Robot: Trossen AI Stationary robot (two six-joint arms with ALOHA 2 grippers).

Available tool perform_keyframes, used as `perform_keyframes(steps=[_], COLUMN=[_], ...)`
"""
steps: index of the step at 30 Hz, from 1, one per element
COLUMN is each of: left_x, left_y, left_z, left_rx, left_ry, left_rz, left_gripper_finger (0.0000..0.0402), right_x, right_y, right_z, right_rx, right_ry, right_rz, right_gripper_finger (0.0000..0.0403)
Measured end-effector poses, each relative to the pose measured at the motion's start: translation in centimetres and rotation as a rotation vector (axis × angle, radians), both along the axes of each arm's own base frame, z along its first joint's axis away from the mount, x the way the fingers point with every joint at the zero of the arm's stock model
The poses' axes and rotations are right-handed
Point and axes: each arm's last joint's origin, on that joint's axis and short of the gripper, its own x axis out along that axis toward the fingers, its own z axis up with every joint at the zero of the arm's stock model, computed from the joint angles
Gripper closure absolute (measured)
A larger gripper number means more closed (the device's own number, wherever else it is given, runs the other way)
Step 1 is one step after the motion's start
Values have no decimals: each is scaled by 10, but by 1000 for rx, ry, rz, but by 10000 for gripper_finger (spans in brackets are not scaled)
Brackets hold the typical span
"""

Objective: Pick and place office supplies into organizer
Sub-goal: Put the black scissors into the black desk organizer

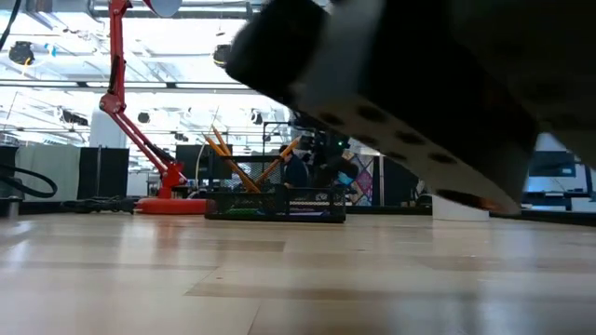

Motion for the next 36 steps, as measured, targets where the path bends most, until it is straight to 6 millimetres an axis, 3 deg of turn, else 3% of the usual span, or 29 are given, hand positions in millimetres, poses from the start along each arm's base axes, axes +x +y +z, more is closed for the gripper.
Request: perform_keyframes(steps=[4, 10, 14, 20, 24, 30, 36], left_x=[0, 0, 0, 0, 0, 0, 0], left_y=[0, 0, 0, 0, 0, 0, 0], left_z=[0, 0, 0, 0, 0, 0, 0], left_rx=[0, 9, 6, 6, 8, 9, 9], left_ry=[0, -8, -13, -17, -16, -15, -15], left_rz=[0, 2, 6, 10, 9, 8, 8], left_gripper_finger=[365, 365, 365, 365, 365, 365, 365], right_x=[-7, -5, 2, 7, 9, 17, 16], right_y=[-6, -13, -13, -16, -14, -7, -7], right_z=[-3, -27, -20, 6, 8, -19, -22], right_rx=[20, 40, -29, -59, -28, 9, -4], right_ry=[16, 39, 56, 21, -20, 32, 50], right_rz=[-17, -9, -4, 7, 22, 55, 66], right_gripper_finger=[401, 402, 402, 403, 403, 403, 403])
